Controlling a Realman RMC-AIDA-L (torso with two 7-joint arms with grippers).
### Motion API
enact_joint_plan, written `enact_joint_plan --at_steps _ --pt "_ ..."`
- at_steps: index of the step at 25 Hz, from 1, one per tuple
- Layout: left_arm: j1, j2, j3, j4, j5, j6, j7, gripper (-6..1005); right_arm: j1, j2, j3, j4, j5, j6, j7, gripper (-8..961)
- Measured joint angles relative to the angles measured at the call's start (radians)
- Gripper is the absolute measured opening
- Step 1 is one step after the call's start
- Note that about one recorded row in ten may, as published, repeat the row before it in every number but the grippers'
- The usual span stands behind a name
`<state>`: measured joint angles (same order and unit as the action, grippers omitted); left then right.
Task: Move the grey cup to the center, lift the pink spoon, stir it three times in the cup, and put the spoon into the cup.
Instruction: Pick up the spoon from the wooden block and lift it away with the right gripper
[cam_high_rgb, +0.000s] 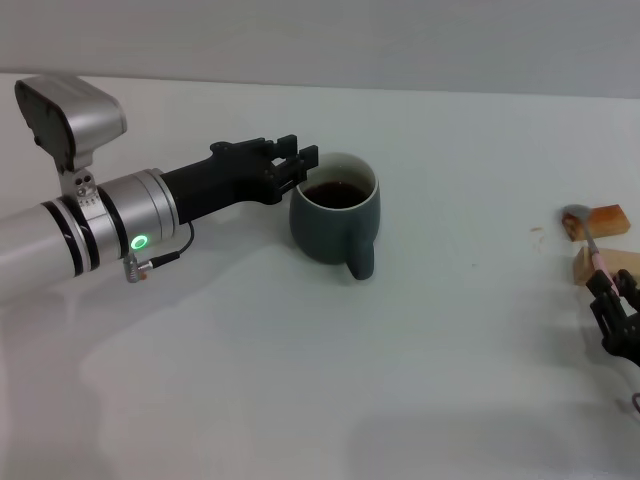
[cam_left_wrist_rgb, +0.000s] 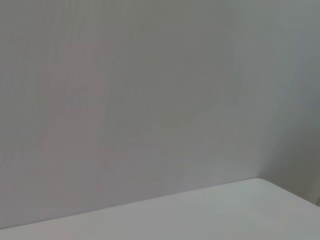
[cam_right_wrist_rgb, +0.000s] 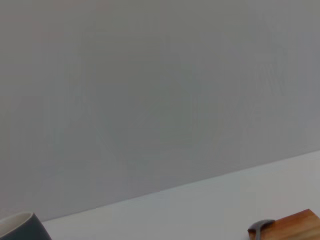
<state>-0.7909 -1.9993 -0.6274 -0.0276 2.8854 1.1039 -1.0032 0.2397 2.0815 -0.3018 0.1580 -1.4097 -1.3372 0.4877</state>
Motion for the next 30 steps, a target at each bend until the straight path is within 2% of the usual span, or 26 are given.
enact_joint_plan --at_steps 1,3,30 --pt "0.000 0.000 0.000 0.000 0.000 0.000 0.000 346 0.000 0.000 0.000 0.000 0.000 0.002 0.000 135" --pt "-0.001 -0.001 0.000 0.000 0.000 -0.003 0.000 346 0.001 0.000 0.000 0.000 0.000 0.002 0.000 276" --pt "0.000 -0.003 0.000 0.000 -0.001 -0.010 0.001 346 0.004 0.000 0.010 -0.002 0.007 0.038 0.000 263"
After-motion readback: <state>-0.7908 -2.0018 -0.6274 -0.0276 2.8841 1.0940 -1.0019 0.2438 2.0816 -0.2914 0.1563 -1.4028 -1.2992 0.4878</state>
